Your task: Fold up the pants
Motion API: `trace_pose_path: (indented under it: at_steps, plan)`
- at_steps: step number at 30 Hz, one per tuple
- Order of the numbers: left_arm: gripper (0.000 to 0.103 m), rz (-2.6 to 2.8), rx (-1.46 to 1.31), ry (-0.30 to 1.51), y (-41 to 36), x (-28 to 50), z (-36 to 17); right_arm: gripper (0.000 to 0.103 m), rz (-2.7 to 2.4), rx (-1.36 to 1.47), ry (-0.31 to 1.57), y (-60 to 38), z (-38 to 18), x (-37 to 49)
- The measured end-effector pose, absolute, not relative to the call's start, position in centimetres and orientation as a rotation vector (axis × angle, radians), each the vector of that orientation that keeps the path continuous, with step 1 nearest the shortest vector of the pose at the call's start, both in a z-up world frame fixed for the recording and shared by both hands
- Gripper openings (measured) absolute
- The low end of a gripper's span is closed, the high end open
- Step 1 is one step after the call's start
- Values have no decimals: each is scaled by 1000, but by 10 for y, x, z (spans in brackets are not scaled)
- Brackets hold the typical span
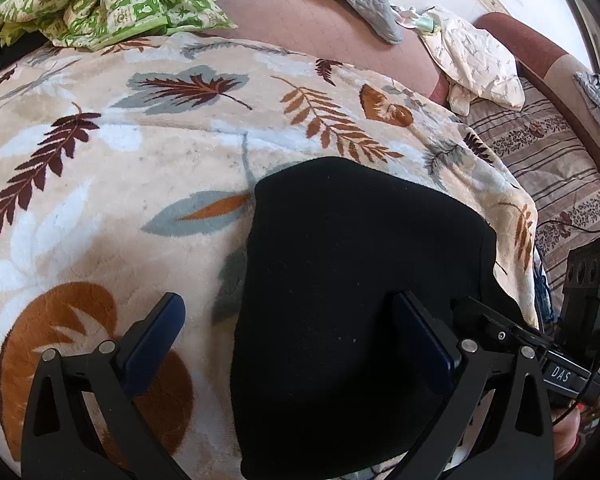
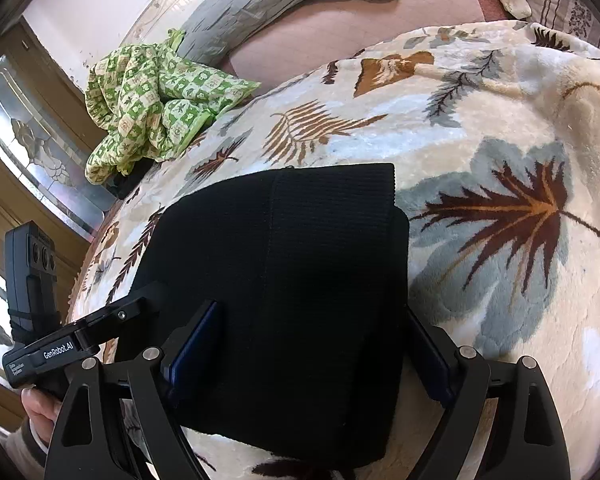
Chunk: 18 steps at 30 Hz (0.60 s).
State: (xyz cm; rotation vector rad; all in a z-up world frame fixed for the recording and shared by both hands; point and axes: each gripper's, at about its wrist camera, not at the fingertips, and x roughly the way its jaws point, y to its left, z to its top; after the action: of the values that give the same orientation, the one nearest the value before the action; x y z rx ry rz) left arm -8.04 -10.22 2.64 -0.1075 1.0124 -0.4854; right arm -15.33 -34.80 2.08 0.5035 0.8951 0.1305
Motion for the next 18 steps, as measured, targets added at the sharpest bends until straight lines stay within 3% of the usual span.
trace_pose_path:
  at_steps: [5, 12, 18]
  plan:
    - [103, -486, -109, 1009, -103, -81, 25, 74, 119, 511, 884, -352, 23, -156]
    - [76, -526, -65, 968, -112, -92, 33, 63, 117, 466, 875, -347, 29, -161]
    - [67, -522, -68, 959, -113, -95, 37, 53, 116, 451, 863, -342, 36, -166]
